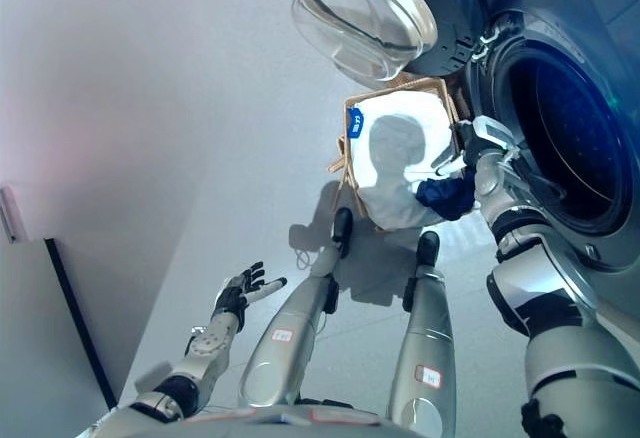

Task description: Put the clothes in the basket into the washing machine.

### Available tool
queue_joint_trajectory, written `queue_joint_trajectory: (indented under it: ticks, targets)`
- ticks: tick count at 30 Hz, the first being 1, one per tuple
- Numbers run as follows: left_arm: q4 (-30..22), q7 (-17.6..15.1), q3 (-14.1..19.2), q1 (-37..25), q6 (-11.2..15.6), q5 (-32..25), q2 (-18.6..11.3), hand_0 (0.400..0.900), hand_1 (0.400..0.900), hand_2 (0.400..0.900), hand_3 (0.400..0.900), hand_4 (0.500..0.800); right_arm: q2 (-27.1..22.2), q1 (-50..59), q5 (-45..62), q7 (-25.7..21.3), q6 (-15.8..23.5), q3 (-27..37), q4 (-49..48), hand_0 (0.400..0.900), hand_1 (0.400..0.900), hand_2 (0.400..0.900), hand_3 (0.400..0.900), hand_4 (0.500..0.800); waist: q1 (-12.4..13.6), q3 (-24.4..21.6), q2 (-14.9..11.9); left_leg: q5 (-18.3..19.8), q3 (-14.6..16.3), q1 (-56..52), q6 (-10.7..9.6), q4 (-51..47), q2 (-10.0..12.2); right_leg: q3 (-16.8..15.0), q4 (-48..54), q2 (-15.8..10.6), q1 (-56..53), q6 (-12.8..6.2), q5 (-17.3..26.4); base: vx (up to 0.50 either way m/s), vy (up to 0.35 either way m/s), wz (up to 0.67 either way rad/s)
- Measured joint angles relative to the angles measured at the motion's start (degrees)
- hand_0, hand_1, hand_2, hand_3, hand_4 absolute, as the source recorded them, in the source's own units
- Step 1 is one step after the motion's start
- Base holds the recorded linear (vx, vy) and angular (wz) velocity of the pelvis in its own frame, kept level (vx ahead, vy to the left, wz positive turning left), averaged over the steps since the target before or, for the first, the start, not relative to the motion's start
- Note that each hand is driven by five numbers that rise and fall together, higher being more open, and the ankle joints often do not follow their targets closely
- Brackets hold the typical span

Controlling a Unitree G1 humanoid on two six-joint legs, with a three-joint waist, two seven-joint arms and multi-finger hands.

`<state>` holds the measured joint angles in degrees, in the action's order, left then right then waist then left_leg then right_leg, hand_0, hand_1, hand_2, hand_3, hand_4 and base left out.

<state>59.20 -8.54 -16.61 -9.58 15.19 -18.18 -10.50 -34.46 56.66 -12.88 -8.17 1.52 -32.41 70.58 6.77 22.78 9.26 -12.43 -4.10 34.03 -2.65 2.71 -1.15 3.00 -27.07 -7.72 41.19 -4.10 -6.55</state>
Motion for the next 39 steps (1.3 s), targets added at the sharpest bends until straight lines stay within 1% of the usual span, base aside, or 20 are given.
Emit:
queue_joint_trajectory:
  ticks: [2, 5, 9, 12, 14, 18, 19, 22, 26, 28, 31, 33, 35, 37, 39]
  targets:
    - [-0.05, 0.35, 0.01, -0.86, 0.06, -0.49, 0.04, 0.9, 0.9, 0.9, 0.9, 0.8, -0.27, 0.9, 0.53, 1.07, -0.07, -0.16, -0.62, 0.9, 0.9, 0.9, 0.9, 0.8, -0.09, 0.01, 0.02, -0.42, -0.01, 1.2, 0.0, -0.09, 0.02, -0.09, -0.42, -0.02, 1.42, 0.1, 0.09, -0.06, 0.011, -0.07]
    - [-0.2, 0.47, -0.06, -1.66, 0.11, -1.94, 0.07, 0.9, 0.9, 0.9, 0.9, 0.8, -0.57, 1.6, 0.53, 1.13, -0.21, -0.39, -1.53, 0.9, 0.9, 0.9, 0.9, 0.8, -0.41, 0.06, 0.0, -0.77, 0.64, 2.49, 0.04, -0.14, 0.05, -0.68, -1.08, -0.09, 3.37, 0.1, 0.1, -0.05, 0.014, -0.06]
    - [-0.47, 0.78, -0.03, -2.22, 0.45, -3.32, 0.66, 0.9, 0.9, 0.9, 0.9, 0.8, -0.43, 1.25, 0.51, 0.89, -0.28, -0.54, -1.75, 0.9, 0.9, 0.9, 0.9, 0.8, -0.97, 1.57, 0.81, -0.86, 1.01, 2.76, 0.09, -0.21, -0.01, -0.93, -1.19, -0.09, 3.84, 0.19, 0.18, -0.04, 0.017, -0.03]
    - [-0.43, 1.18, -0.02, -2.27, 1.16, -4.37, 0.78, 0.9, 0.9, 0.9, 0.9, 0.8, -0.08, 1.37, 0.51, 0.99, -0.46, -0.68, 0.44, 0.9, 0.9, 0.9, 0.9, 0.8, -0.8, 2.05, 1.08, -0.9, 1.33, 3.29, 0.03, -0.17, -0.04, -1.35, -2.0, -0.15, 4.98, 0.2, 0.16, -0.03, 0.025, -0.04]
    - [-0.34, 1.23, 0.03, -2.3, 1.21, -4.4, 0.8, 0.9, 0.9, 0.9, 0.9, 0.8, -0.13, 1.58, 0.51, 0.97, -0.49, -0.69, 1.57, 0.9, 0.9, 0.9, 0.9, 0.8, -0.75, 2.33, 1.53, -1.02, 1.38, 3.66, -0.03, -0.12, -0.06, -1.53, -2.43, -0.08, 5.51, 0.2, 0.18, -0.03, 0.005, -0.03]
    - [0.18, 1.33, 0.08, -2.43, 1.25, -4.43, 0.83, 0.9, 0.9, 0.9, 0.9, 0.8, -0.06, 2.15, 0.51, 1.06, -0.34, -1.12, 3.74, 0.9, 0.9, 0.9, 0.9, 0.8, -0.73, 2.36, 1.62, -1.02, 1.7, 3.53, -0.03, 0.07, -0.05, -2.03, -2.99, -0.07, 5.78, 0.2, 0.17, 0.0, 0.0, 0.0]
    - [0.18, 1.5, 0.08, -2.47, 1.27, -4.39, 0.84, 0.9, 0.9, 0.9, 0.9, 0.8, 0.08, 2.36, 0.5, 0.89, 0.09, -0.91, 5.74, 0.9, 0.9, 0.9, 0.9, 0.8, -0.31, 2.34, 1.66, -1.05, 2.03, 3.33, -0.05, 0.2, -0.03, -2.12, -3.1, -0.07, 5.63, 0.21, 0.17, 0.0, 0.0, 0.0]
    - [0.2, 1.56, 0.15, -2.51, 1.23, -4.35, 0.84, 0.9, 0.9, 0.9, 0.9, 0.8, 1.26, 2.33, 0.47, 1.07, -0.23, 0.43, 10.16, 0.9, 0.9, 0.9, 0.9, 0.8, 0.31, 2.28, 1.75, -1.04, 2.16, 2.17, -0.05, 0.63, -0.02, -2.26, -3.19, -0.11, 4.54, 0.22, 0.17, -0.02, 0.002, -0.02]
    - [0.11, 1.59, 0.09, -2.6, 1.26, -4.24, 0.84, 0.9, 0.9, 0.9, 0.9, 0.8, 1.95, 2.3, 0.48, 1.14, -0.24, 0.69, 11.38, 0.9, 0.9, 0.9, 0.9, 0.8, 0.67, 2.09, 2.03, -1.08, 2.41, 1.77, 0.08, 0.92, -0.14, -2.81, -4.08, -0.27, 4.74, 0.32, 0.23, -0.08, -0.018, 0.0]
    - [0.1, 1.6, 0.08, -2.72, 1.26, -4.24, 0.84, 0.9, 0.9, 0.9, 0.9, 0.8, 1.81, 2.63, 0.48, 1.05, -0.24, 0.63, 11.33, 0.9, 0.9, 0.9, 0.9, 0.8, 0.89, 1.71, 2.58, -1.03, 2.37, 2.69, -0.25, 0.99, -0.1, -2.82, -4.59, -0.27, 5.78, 0.54, 0.06, -0.08, 0.008, -0.04]
    - [0.1, 1.64, -0.8, -2.68, 1.31, -4.26, 0.94, 0.9, 0.9, 0.9, 0.9, 0.8, 1.58, 3.39, 0.49, 0.6, -0.13, 0.62, 11.34, 0.9, 0.9, 0.9, 0.9, 0.8, 1.04, 1.04, 3.56, -1.13, 2.7, 5.06, -0.37, 1.0, -0.04, -3.01, -4.97, -0.31, 8.71, 1.16, 0.48, -0.08, 0.018, -0.13]
    - [0.12, 1.64, -1.15, -2.68, 1.23, -4.34, 1.02, 0.9, 0.9, 0.9, 0.9, 0.8, 1.5, 5.11, 0.51, 0.23, -0.04, 0.48, 11.21, 0.9, 0.9, 0.9, 0.9, 0.8, 1.25, 1.1, 3.97, -1.71, 3.29, 7.47, -0.54, 1.22, -0.09, -3.94, -5.21, 0.22, 11.55, 1.0, 1.36, -0.03, 0.02, -0.11]
    - [0.07, 1.65, -1.16, -2.83, 1.36, -4.36, 1.81, 0.9, 0.9, 0.9, 0.9, 0.8, 0.51, 5.32, 0.51, -0.29, 0.34, 0.46, 12.19, 0.9, 0.9, 0.9, 0.9, 0.8, 1.51, 1.5, 4.96, -2.01, 3.67, 8.44, -0.43, 1.05, -0.09, -4.19, -5.7, 0.22, 12.99, 0.63, 1.6, 0.01, 0.008, 0.06]
    - [0.09, 1.63, -1.42, -2.91, 1.42, -4.37, 2.92, 0.9, 0.9, 0.9, 0.9, 0.8, -0.59, 5.5, 0.5, -0.67, 1.05, 0.54, 13.26, 0.9, 0.9, 0.9, 0.9, 0.8, 1.67, 1.87, 5.97, -2.39, 3.68, 8.27, -0.3, 0.93, -0.35, -4.25, -6.15, 0.09, 13.05, 0.74, 1.62, -0.03, 0.009, 0.12]
    - [-0.05, 1.68, -1.71, -2.87, 1.42, -4.32, 3.38, 0.9, 0.9, 0.9, 0.9, 0.8, -0.98, 6.59, 0.46, -0.61, 1.25, 0.51, 14.95, 0.9, 0.9, 0.9, 0.9, 0.8, 2.02, 1.9, 6.36, -2.54, 3.66, 8.29, -0.42, 0.92, -0.52, -4.22, -7.11, -0.12, 13.46, 0.86, 1.25, -0.04, 0.016, 0.18]
